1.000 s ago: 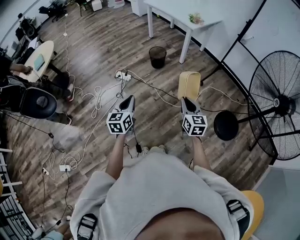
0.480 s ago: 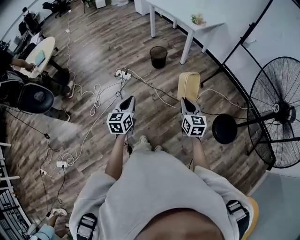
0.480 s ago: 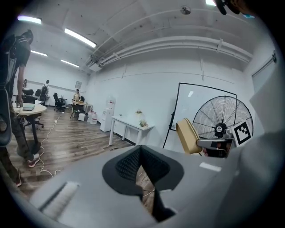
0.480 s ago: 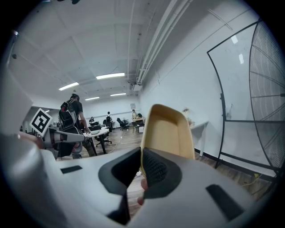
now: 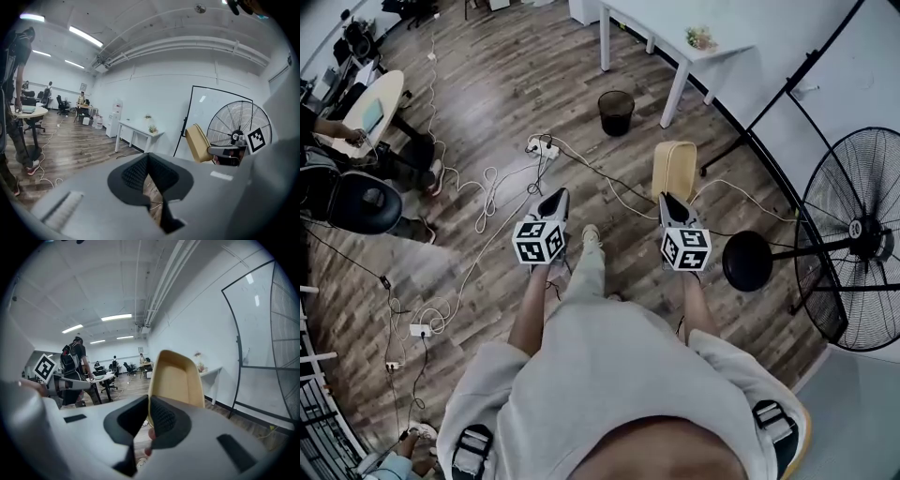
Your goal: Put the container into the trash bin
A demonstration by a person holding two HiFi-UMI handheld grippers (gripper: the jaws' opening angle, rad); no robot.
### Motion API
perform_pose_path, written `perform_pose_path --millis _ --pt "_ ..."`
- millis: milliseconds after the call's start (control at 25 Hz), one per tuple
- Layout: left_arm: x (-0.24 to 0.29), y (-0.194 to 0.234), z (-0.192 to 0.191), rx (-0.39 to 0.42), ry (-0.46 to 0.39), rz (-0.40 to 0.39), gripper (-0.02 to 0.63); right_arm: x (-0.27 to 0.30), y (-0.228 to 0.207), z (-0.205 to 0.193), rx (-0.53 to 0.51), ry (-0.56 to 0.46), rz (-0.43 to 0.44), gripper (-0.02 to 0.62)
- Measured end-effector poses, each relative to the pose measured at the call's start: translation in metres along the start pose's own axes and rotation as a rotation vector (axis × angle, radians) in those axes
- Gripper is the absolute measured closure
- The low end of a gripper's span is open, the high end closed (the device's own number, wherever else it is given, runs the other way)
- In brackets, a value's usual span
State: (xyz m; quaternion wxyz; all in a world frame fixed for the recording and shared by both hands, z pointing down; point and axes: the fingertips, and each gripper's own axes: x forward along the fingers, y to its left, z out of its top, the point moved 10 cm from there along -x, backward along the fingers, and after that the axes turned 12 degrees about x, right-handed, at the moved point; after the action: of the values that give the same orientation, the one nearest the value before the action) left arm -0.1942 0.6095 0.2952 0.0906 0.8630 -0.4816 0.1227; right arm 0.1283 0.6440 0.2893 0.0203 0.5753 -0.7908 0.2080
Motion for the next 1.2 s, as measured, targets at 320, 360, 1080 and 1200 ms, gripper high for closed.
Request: perform_pose_path --millis 320,360,1080,1200 --pt "0.062 0.033 0.013 -0.005 0.000 -0.023 0.595 0.055 -0.017 0.016 0.014 0.007 -0.029 0.568" --pt "0.071 0.038 0.016 -0.008 0.003 -0.027 0.595 0.064 -0.019 0.020 0.015 0.011 -0.032 0.568" --pt "0.226 0.158 0.080 -0.021 0.020 -0.091 0.595 0.234 -0.042 0.091 0.027 0.023 -0.092 0.568" --pt "0.249 0.174 0.090 -0.008 0.022 -0.104 0.595 0.257 -0.045 0.100 0.028 0.018 -0.102 0.568"
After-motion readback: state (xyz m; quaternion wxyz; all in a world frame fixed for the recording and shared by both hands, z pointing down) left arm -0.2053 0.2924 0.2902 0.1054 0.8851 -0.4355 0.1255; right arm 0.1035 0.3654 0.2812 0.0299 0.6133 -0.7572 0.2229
